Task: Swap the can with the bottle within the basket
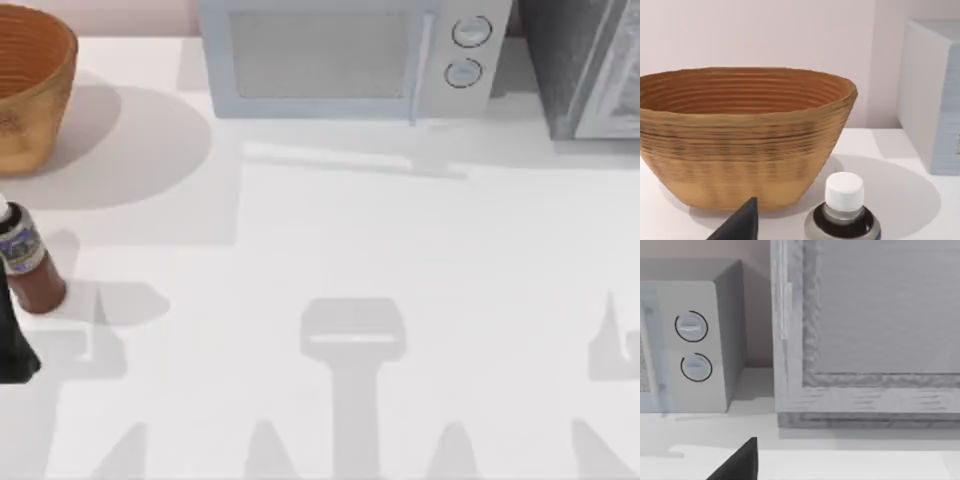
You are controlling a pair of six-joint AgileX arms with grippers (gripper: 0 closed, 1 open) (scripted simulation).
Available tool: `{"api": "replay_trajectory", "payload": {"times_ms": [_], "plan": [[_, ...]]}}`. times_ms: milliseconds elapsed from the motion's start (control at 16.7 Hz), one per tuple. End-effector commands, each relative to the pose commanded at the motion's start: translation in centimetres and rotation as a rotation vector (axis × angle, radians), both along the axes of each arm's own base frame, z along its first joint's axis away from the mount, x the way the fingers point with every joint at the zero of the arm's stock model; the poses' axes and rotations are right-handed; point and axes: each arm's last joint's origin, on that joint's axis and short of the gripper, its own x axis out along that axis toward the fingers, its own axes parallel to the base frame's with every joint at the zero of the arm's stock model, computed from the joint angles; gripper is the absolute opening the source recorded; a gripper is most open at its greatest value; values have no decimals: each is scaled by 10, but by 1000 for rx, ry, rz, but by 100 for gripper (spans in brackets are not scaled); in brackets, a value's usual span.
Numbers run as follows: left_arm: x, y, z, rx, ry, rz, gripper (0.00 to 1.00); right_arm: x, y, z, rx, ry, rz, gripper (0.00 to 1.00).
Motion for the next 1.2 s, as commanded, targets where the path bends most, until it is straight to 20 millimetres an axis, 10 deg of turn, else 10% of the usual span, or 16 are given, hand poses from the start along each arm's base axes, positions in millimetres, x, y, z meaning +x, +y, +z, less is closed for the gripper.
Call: {"api": "replay_trajectory", "payload": {"times_ms": [360, 720, 1200], "plan": [[1, 0, 18, 8, 49, -6, 100, 0, 0, 0, 0, 0, 0, 100], [25, 3, 90, 31, 262, -31, 100, 0, 0, 0, 0, 0, 0, 100], [161, 29, 181, 18, 676, -77, 100, 0, 0, 0, 0, 0, 0, 100]]}}
